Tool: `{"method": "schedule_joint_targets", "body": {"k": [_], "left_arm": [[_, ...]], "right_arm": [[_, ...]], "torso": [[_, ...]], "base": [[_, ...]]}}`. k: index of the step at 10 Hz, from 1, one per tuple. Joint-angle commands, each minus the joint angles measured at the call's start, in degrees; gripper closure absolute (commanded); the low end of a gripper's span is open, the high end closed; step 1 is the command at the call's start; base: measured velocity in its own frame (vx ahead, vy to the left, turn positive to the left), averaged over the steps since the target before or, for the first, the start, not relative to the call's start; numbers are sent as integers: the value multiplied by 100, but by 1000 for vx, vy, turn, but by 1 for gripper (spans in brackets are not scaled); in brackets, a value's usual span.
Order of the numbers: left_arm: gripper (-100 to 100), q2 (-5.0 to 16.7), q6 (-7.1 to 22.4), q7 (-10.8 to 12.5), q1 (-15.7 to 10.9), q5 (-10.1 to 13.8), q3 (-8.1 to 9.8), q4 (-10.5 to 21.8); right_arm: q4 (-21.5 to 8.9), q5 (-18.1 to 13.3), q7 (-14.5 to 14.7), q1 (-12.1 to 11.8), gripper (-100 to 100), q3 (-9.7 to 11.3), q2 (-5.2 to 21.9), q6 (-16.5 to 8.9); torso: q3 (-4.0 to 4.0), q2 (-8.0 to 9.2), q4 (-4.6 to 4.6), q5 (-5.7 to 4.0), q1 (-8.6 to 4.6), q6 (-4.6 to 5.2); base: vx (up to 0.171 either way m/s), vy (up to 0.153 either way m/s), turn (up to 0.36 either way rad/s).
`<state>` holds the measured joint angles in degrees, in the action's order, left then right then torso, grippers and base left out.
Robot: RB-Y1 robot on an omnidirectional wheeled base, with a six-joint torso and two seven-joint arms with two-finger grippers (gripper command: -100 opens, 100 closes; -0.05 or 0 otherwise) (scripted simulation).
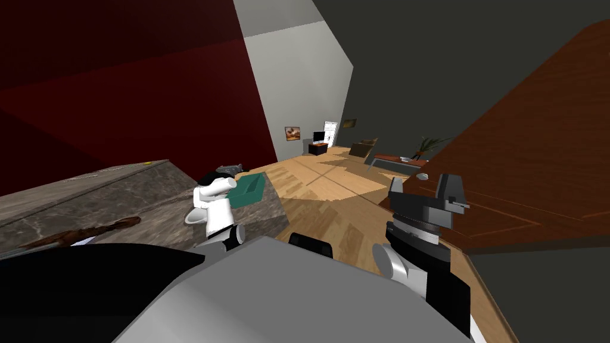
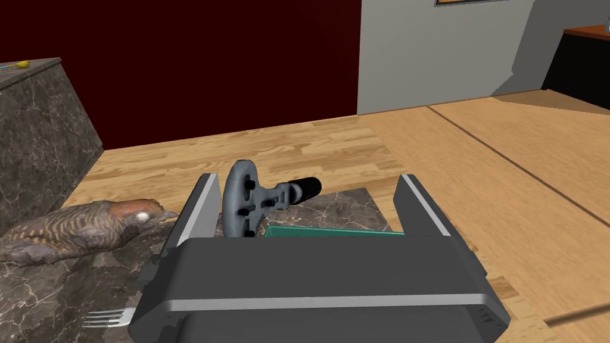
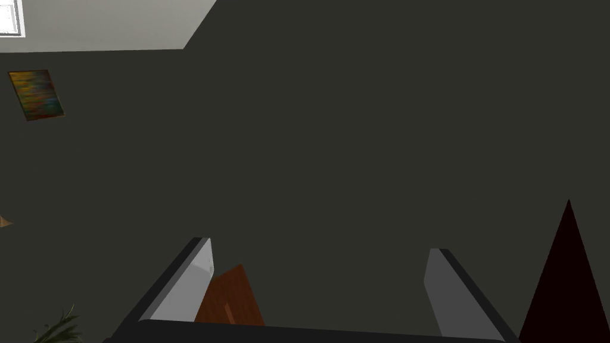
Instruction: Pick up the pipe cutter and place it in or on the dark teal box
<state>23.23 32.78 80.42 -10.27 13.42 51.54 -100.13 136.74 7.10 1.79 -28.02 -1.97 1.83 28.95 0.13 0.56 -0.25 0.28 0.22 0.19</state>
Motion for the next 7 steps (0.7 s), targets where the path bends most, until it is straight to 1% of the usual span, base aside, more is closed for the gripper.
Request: {"method": "schedule_joint_targets", "body": {"k": [1, 2, 3, 4, 5, 6, 7], "left_arm": [[-100, 17, -16, 279, -60, -286, 83, 63], [-100, 17, -16, 279, -60, -452, 83, 63], [-100, 17, -16, 279, -60, -549, 83, 63], [-100, 64, -1, 562, -243, -749, 261, 181], [-100, 64, -1, 677, -243, -933, 261, 181], [-100, 64, -1, 677, -243, -1094, 261, 181], [-100, 64, -1, 677, -243, -1164, 261, 181]], "right_arm": [[0, 0, 0, 0, 0, 0, 0, 0], [0, 0, 0, -1, 0, 0, 0, 0], [0, 0, 0, -2, 0, -1, 0, 0], [0, 0, 0, -3, 0, -1, 0, 0], [0, 0, 0, -1, 0, 0, 0, 0], [0, 0, 0, -1, 0, -1, 0, 0], [0, 0, 0, -3, 0, -1, 0, 0]], "torso": [[0, 0, 0, 0, 0, 0], [5, 5, 3, 1, 2, -6], [-6, -15, -1, 2, 6, -10], [-19, -37, -6, 2, 8, -11], [-9, -15, -4, 0, -2, 0], [0, -3, 1, 1, 6, -5], [-7, -17, -2, 3, 11, -12]], "base": [[-165, -5, -310], [-77, -3, -83], [-14, -3, 7], [-125, -26, -351], [-155, 1, -376], [-80, 5, -76], [-21, -9, 54]]}}
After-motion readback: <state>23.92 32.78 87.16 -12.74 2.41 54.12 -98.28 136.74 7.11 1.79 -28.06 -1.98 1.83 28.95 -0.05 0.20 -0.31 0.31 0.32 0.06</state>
